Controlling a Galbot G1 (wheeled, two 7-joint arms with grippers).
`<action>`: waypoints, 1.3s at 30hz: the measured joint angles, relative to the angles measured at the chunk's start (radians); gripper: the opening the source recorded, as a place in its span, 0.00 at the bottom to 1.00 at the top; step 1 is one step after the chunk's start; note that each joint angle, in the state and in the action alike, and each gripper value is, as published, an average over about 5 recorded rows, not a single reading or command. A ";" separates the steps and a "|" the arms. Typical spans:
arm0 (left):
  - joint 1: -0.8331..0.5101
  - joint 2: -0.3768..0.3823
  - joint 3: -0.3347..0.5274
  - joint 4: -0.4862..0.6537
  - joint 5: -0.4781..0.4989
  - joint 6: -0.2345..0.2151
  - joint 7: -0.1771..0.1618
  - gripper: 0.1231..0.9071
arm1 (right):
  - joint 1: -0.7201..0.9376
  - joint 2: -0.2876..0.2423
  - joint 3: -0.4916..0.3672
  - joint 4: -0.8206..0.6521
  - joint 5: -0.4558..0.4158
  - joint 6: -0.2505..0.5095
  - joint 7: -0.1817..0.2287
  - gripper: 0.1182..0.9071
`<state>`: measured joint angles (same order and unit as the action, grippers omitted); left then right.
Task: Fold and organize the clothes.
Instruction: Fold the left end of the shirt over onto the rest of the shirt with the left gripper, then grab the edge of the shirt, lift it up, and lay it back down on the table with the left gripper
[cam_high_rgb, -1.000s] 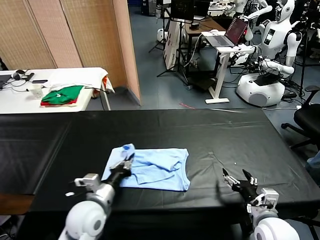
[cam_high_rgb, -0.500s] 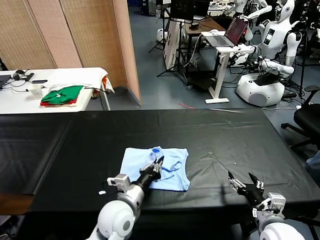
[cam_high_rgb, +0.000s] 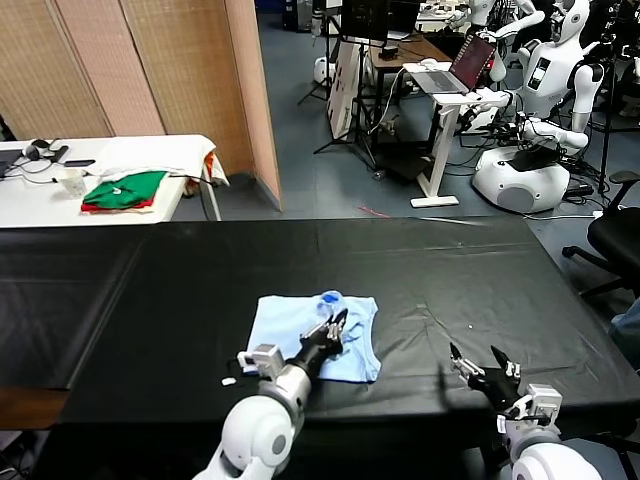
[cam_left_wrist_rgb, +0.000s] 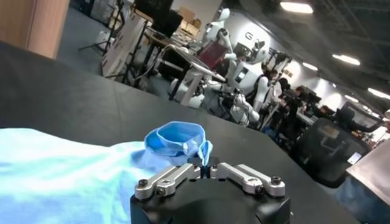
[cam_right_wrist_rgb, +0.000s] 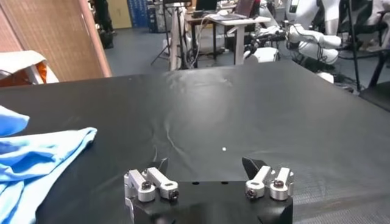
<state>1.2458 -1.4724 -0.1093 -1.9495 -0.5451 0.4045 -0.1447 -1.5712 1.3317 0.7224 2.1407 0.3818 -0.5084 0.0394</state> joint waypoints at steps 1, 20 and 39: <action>0.000 -0.004 0.002 0.006 0.006 -0.001 0.002 0.08 | 0.001 -0.001 0.000 0.000 0.000 0.000 0.000 1.00; 0.011 -0.028 -0.040 -0.014 -0.124 -0.021 0.028 0.95 | 0.037 -0.083 -0.102 0.028 0.029 0.009 -0.047 1.00; 0.144 0.199 -0.306 -0.093 0.103 -0.076 0.082 1.00 | 0.281 -0.104 -0.443 -0.136 -0.213 -0.019 -0.108 1.00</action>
<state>1.3902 -1.2733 -0.4157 -2.0425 -0.4422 0.3287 -0.0631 -1.2902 1.2279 0.2796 2.0048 0.1692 -0.5277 -0.0689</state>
